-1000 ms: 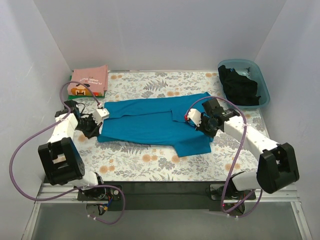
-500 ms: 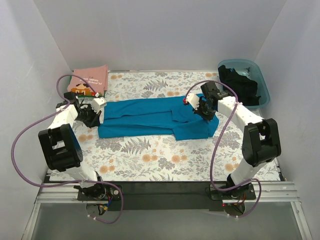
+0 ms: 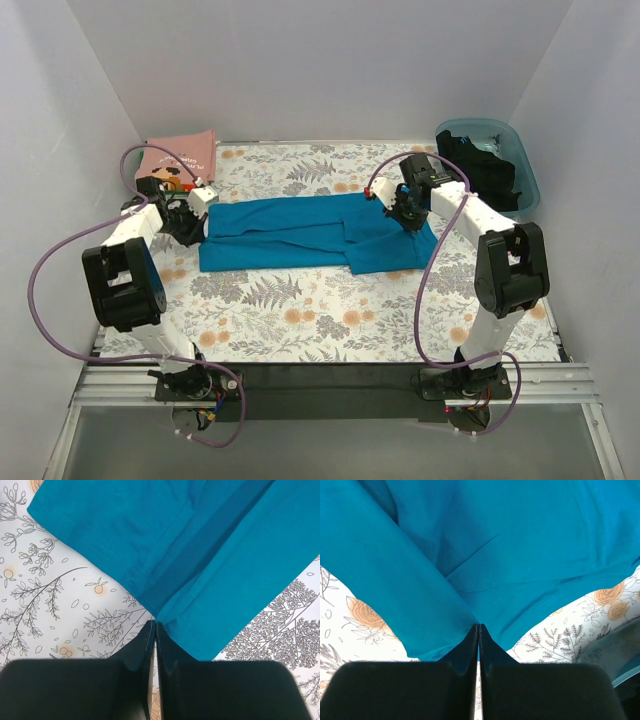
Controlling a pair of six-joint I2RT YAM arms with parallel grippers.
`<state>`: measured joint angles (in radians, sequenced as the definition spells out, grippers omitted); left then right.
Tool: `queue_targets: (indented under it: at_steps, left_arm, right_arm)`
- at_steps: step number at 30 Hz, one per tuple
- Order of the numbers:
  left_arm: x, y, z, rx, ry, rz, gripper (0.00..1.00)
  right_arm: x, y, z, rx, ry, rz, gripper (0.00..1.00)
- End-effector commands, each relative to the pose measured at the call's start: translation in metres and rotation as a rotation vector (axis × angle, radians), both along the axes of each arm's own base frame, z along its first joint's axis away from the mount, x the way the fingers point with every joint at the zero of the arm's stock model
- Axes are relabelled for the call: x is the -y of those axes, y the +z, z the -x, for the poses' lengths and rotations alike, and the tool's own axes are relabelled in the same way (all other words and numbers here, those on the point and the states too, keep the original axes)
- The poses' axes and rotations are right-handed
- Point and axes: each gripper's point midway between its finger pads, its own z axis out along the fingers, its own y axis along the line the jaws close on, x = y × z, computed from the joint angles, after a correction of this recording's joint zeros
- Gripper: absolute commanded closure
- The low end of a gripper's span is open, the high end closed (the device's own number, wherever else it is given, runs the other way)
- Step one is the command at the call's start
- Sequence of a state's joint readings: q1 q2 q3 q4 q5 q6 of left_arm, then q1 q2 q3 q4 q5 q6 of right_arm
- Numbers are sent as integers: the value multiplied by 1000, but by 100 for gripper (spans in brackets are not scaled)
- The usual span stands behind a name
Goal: Fold and stack the t-shirts
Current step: Fold the tshirt
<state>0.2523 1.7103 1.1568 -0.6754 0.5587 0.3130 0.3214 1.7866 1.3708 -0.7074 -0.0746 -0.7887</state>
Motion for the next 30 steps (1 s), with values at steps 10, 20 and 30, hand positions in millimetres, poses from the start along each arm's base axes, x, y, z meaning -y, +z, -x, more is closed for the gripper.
queue_targets:
  at_steps: [10,20,30]
  left_arm:
    - [-9,-2,-21,49,27,-26,100]
    - [-4,-1,-29,58,31,-5,100]
    - [2,-10,-34,52,20,-9,100]
  right_arm:
    - [0,6,-23,27,-9,-11,99]
    - [4,4,-23,23,-21,-14,99]
    - [8,1,-23,12,-29,-13,99]
